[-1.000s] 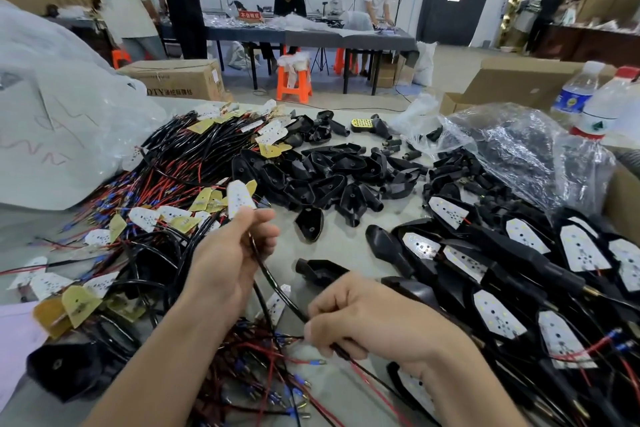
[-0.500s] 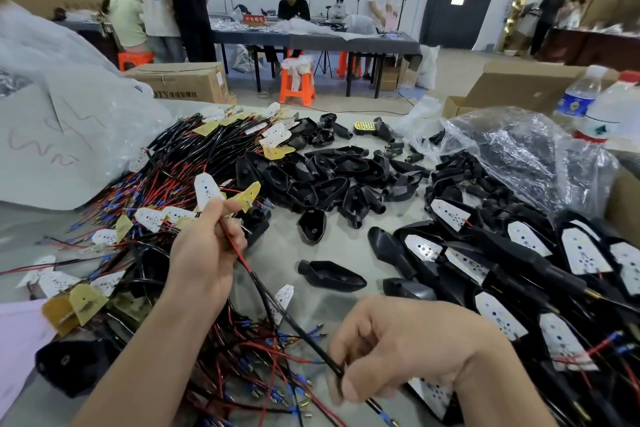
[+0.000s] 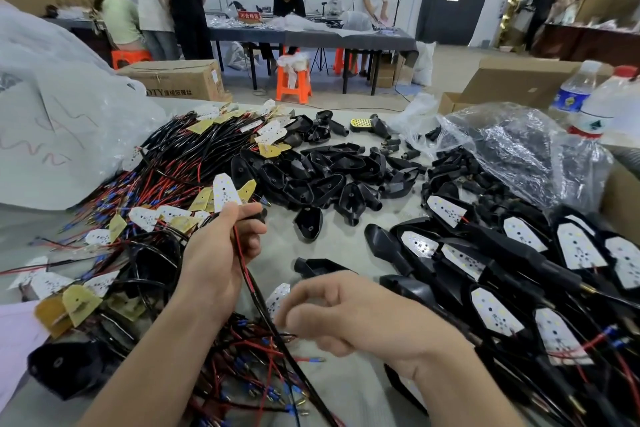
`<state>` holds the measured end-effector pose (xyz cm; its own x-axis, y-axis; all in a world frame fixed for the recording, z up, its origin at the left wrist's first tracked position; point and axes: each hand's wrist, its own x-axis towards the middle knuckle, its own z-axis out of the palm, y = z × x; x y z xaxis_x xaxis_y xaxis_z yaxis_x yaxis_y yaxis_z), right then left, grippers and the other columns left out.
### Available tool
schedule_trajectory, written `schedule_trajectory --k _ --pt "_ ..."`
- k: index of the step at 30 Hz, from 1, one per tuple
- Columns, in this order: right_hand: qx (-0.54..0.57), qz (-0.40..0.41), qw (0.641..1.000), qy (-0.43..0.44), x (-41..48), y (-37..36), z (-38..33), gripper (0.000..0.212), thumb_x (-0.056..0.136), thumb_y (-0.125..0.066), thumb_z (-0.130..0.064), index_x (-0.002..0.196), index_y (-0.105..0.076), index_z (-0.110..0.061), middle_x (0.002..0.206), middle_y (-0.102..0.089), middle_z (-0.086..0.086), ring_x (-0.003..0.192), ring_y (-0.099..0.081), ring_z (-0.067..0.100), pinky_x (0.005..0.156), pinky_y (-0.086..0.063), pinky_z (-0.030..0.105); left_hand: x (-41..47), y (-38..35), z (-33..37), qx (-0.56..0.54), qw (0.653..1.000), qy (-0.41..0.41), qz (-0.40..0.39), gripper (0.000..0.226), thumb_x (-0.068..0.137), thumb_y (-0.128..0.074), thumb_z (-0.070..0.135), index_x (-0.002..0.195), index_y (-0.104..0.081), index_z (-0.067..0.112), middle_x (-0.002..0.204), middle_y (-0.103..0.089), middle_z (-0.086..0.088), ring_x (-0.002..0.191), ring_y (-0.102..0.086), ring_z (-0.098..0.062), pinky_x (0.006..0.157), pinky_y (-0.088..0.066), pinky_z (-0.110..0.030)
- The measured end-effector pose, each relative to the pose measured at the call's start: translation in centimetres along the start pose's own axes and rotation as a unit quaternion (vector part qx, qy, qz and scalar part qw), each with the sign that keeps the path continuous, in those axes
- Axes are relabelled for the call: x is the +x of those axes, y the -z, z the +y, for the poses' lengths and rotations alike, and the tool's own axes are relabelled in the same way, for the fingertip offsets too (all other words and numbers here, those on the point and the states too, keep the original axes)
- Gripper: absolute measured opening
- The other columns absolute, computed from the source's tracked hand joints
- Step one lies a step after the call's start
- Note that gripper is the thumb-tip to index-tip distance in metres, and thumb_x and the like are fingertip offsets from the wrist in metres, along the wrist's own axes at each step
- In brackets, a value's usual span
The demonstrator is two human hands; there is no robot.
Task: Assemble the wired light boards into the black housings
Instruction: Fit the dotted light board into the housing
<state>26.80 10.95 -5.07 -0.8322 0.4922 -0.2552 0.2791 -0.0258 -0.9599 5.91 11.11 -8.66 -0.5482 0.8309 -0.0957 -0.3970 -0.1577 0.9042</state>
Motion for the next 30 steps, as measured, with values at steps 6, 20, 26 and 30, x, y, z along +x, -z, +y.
schedule_trajectory --k 6,20,26,30 --pt "-0.274 0.001 0.961 -0.031 1.1 -1.6 0.8 0.019 0.078 -0.079 -0.038 0.075 -0.067 -0.024 0.059 -0.057 -0.008 0.051 -0.046 0.003 0.055 -0.039 0.024 0.0 0.0 -0.1 -0.024 0.999 -0.018 -0.011 0.048 0.109 -0.047 0.034 0.085 -0.082 0.012 0.067 -0.065 -0.004 0.053 -0.051 -0.01 0.05 -0.047 -0.017" --pt "0.162 0.403 0.882 0.182 0.6 2.8 0.8 0.029 0.097 -0.059 0.0 0.075 -0.072 -0.015 0.058 -0.061 0.007 0.045 -0.047 0.014 0.047 -0.039 0.017 -3.0 -1.4 -2.2 0.559 0.791 -0.152 -0.196 0.045 0.086 -0.077 0.028 0.127 -0.069 0.043 0.107 -0.067 0.034 0.087 -0.048 0.024 0.081 -0.037 0.005" --pt "0.115 0.513 0.825 0.209 0.4 3.7 1.0 0.031 0.097 -0.058 -0.004 0.071 -0.068 -0.018 0.059 -0.061 0.005 0.047 -0.048 0.012 0.046 -0.04 0.019 -3.3 -1.5 -2.0 0.545 0.802 -0.138 -0.204 0.038 0.083 -0.08 0.023 0.087 -0.073 0.06 0.069 -0.063 0.03 0.068 -0.06 0.006 0.061 -0.044 -0.01" --pt "0.094 0.532 0.818 0.198 0.3 4.2 1.3 0.031 0.097 -0.058 -0.004 0.07 -0.065 -0.019 0.057 -0.062 0.002 0.047 -0.048 0.01 0.046 -0.041 0.019 -3.5 -1.7 -2.1 0.541 0.813 -0.148 -0.16 0.044 0.08 -0.081 0.026 0.082 -0.069 0.068 0.082 -0.068 0.03 0.078 -0.064 0.002 0.064 -0.049 -0.02"
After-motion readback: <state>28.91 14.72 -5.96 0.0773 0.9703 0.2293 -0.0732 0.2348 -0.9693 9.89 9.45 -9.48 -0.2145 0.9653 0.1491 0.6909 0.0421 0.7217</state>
